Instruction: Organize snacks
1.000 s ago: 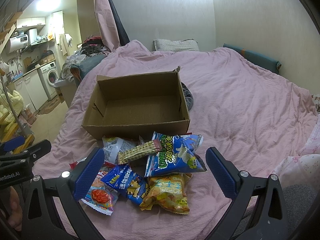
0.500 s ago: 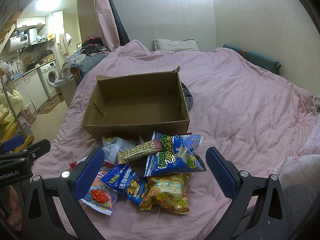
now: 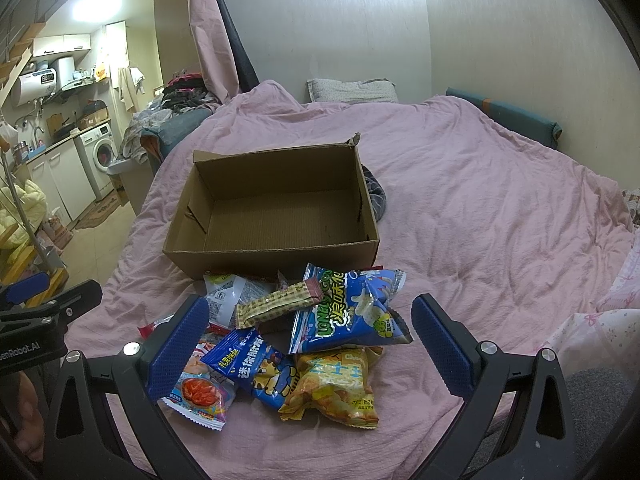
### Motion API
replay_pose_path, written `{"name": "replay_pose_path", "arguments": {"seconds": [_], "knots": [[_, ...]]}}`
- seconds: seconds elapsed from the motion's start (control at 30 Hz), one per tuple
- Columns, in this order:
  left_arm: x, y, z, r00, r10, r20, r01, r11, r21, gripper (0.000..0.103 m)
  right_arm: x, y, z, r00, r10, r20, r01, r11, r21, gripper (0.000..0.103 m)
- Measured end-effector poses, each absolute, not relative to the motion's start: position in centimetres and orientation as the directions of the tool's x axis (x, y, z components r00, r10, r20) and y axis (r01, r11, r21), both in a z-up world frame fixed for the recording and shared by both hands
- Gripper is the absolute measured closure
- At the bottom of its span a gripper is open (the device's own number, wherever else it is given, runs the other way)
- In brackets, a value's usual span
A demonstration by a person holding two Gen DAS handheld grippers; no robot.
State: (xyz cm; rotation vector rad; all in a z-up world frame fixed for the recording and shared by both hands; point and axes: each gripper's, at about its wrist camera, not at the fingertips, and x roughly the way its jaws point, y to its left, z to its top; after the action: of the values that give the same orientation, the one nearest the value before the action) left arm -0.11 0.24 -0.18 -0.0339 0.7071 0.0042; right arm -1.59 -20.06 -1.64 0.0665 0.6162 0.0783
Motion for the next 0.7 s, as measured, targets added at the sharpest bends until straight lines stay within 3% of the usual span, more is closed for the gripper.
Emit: {"name": "replay_pose_path", "arguments": {"seconds": [0.7], "knots": [[-0.48, 0.6, -0.04, 0.762, -0.02, -0.648, -0.003, 0.999, -0.035, 0.0, -1.68, -20.09, -1.27, 0.817, 0.09, -0.57, -0.05, 0.995, 0.086, 0.0]]}}
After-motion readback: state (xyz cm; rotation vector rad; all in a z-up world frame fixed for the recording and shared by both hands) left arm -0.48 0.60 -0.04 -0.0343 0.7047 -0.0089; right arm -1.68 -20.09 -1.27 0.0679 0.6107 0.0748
